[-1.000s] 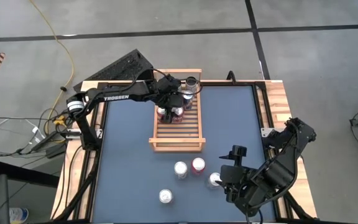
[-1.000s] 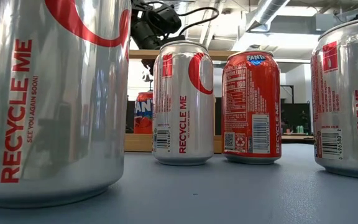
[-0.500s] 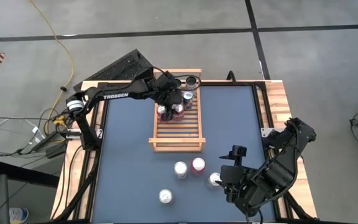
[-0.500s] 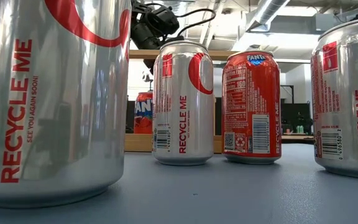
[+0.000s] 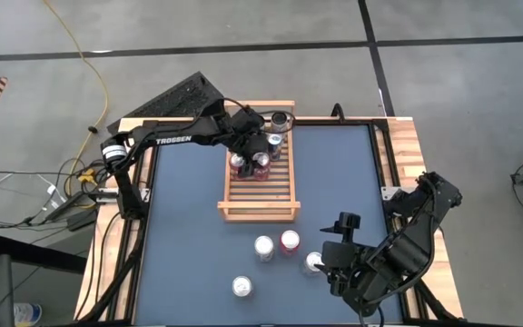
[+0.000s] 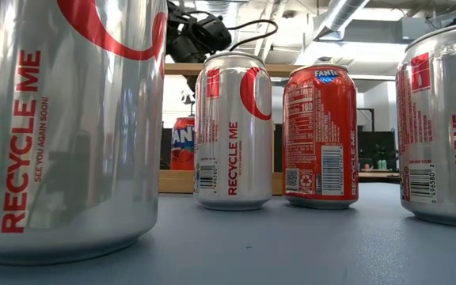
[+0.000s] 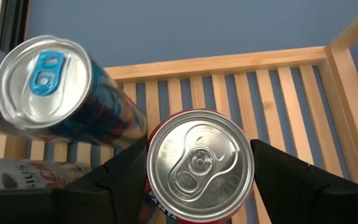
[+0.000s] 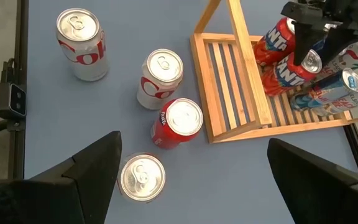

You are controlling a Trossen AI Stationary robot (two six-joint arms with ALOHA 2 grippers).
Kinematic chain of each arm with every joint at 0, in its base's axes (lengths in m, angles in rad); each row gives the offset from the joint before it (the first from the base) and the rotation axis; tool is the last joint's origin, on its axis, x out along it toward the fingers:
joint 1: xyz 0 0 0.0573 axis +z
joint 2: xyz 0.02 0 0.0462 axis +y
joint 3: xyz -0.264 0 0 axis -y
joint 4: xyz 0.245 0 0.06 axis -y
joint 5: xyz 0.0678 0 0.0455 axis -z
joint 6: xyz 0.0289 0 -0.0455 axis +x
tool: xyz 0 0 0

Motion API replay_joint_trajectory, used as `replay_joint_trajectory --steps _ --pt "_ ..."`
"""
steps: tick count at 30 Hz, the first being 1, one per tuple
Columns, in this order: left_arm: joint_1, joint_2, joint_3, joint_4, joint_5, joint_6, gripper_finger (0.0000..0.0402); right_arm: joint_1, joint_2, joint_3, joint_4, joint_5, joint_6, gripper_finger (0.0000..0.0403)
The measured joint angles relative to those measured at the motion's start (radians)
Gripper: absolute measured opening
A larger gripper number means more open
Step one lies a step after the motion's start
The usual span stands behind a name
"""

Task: Place canned beverage on shelf
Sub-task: Put the right orange soda can on the shelf aligned with the other orange soda can, then put the orange soda can on the shelf aligned with the other orange soda cans

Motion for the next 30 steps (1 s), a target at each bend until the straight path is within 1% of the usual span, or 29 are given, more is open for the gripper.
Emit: replay_joint_trajectory --steps 6,12,24,30 --pt "0.002 -0.002 0.009 -0.044 0.003 0.019 0.0262 0.000 0.000 0.000 -0.001 0.000 0.000 0.0375" --pt "0.000 -0.003 0.009 -0.045 -0.001 0.015 0.0284 0.000 0.000 0.000 -0.001 0.000 0.000 0.0375" --pt "0.002 -0.015 0.009 -0.044 -0.003 0.027 0.0307 0.000 0.000 0.000 0.000 -0.001 0.001 0.0375" --pt "0.002 -0.032 0.033 -0.078 -0.031 0.027 0.0317 0.000 0.000 0.000 -0.001 -0.004 0.002 0.0375"
